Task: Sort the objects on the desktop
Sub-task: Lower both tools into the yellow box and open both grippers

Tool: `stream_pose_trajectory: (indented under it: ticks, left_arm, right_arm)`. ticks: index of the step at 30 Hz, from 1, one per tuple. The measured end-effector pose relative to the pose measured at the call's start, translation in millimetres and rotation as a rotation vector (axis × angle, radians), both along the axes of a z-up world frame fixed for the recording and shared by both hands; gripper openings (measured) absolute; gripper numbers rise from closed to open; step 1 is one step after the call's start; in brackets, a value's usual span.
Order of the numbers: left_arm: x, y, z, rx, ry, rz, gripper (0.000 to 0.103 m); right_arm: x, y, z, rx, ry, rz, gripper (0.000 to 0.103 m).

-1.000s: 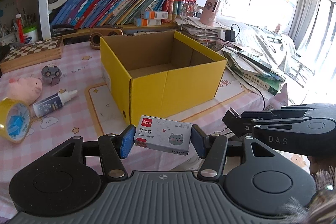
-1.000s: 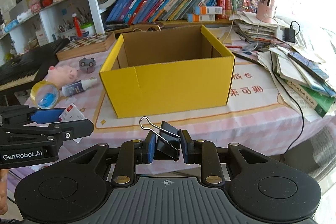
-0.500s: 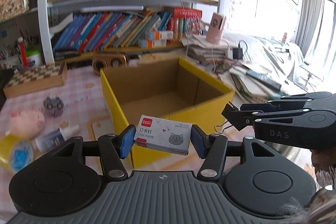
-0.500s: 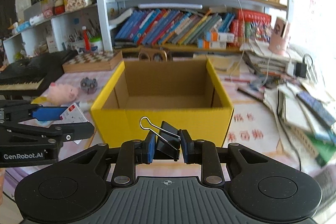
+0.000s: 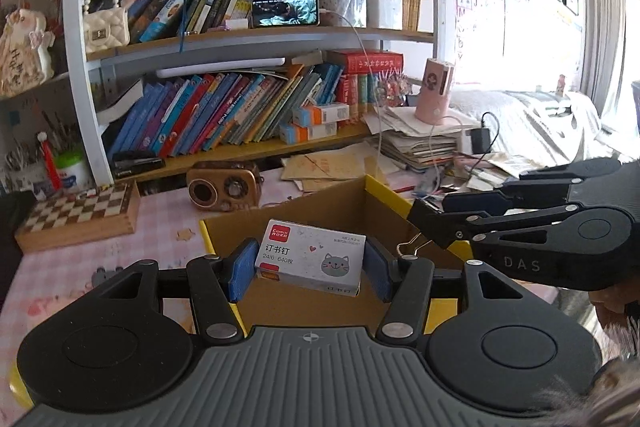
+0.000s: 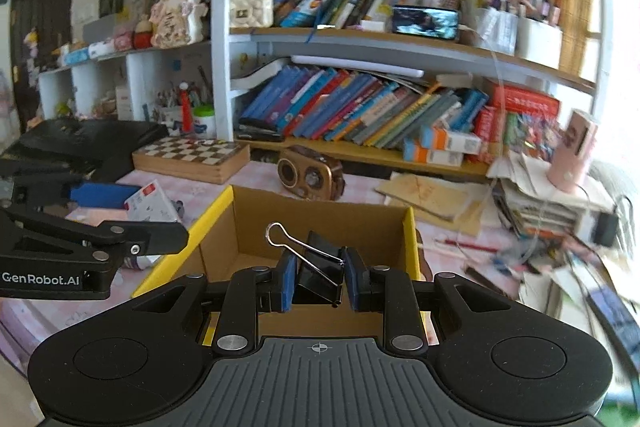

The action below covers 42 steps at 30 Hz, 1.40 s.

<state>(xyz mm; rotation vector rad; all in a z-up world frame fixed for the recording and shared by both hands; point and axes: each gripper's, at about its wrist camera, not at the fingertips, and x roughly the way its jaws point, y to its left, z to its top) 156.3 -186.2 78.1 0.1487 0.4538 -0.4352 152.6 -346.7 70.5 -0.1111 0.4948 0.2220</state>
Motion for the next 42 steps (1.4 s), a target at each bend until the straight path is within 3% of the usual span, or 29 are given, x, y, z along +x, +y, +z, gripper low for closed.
stream_pose_trajectory:
  ticks: [9,15,25,32,39,42]
  left_arm:
    - [47.5,-27.8,-20.8,0.124,0.078,-0.035,0.054]
    - [86.8,-47.9,-42.7,0.264,0.144,-0.089,0.054]
    - [134.1,-65.9,-79.5,0.391,0.297,-0.127,0.054]
    - [142.2,-70.6,-92.1,0.444,0.347,-0.125,0.054]
    - [142.5,-72.1,-92.5,0.461,0.352,-0.118,0.056]
    - [141.1,-71.6,-89.0,0.461,0.318,-0.102,0.066]
  right_arm:
    - [57.4,4.2,-30.4,-0.122,0.090,0.136,0.026]
    - [94.6,15.3,-56.5,-0.275,0.169,0.244,0.026]
    - [133.8,29.2,-90.4,-0.544,0.290,0.403,0.026]
    - [144.4,24.9,-104.2,-0.553,0.386,0.434,0.026]
    - [144.3,21.7,-104.0,-0.539,0.403,0.449,0.026]
    - [146.9,21.2,-101.5,-0.518,0.398,0.440,0.027]
